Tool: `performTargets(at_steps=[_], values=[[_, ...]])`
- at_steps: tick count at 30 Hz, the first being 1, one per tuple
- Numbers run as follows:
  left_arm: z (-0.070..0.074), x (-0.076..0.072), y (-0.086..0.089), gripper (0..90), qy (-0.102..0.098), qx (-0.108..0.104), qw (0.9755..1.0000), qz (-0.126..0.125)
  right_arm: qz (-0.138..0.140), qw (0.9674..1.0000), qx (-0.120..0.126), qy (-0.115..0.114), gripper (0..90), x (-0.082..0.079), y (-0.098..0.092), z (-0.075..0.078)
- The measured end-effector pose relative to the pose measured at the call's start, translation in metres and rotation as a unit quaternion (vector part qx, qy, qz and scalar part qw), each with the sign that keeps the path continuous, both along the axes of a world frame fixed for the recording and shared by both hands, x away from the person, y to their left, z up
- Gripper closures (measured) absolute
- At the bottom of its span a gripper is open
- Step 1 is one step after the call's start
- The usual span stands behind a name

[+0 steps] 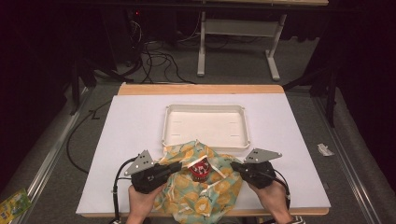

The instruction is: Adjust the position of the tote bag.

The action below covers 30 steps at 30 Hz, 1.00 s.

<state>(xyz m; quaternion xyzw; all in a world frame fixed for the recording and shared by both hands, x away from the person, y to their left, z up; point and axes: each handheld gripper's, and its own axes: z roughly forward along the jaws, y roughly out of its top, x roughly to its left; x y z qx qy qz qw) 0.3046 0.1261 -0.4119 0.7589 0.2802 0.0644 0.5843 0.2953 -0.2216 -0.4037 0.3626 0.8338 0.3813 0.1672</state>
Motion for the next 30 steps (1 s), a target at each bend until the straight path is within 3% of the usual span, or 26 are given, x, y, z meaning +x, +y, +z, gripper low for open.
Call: performTargets(at_steps=[9,22,25,30], values=[[0.003,-0.001,0.003,88.9,-0.006,-0.001,1.0000,0.007,-0.030,0.9994,0.006,-0.014,90.0,0.000,-0.027,-0.005],[0.002,-0.001,0.005,80.2,-0.007,0.000,0.9999,0.015,-0.069,0.9975,0.009,0.007,90.0,0.008,-0.053,-0.030],[0.000,0.000,0.008,73.2,-0.006,0.006,0.9995,0.031,-0.075,0.9971,0.008,0.013,90.0,0.009,-0.055,-0.034],[-0.005,0.005,0.013,62.4,0.001,0.024,0.9965,0.079,-0.083,0.9964,0.002,0.020,90.0,0.012,-0.060,-0.042]])
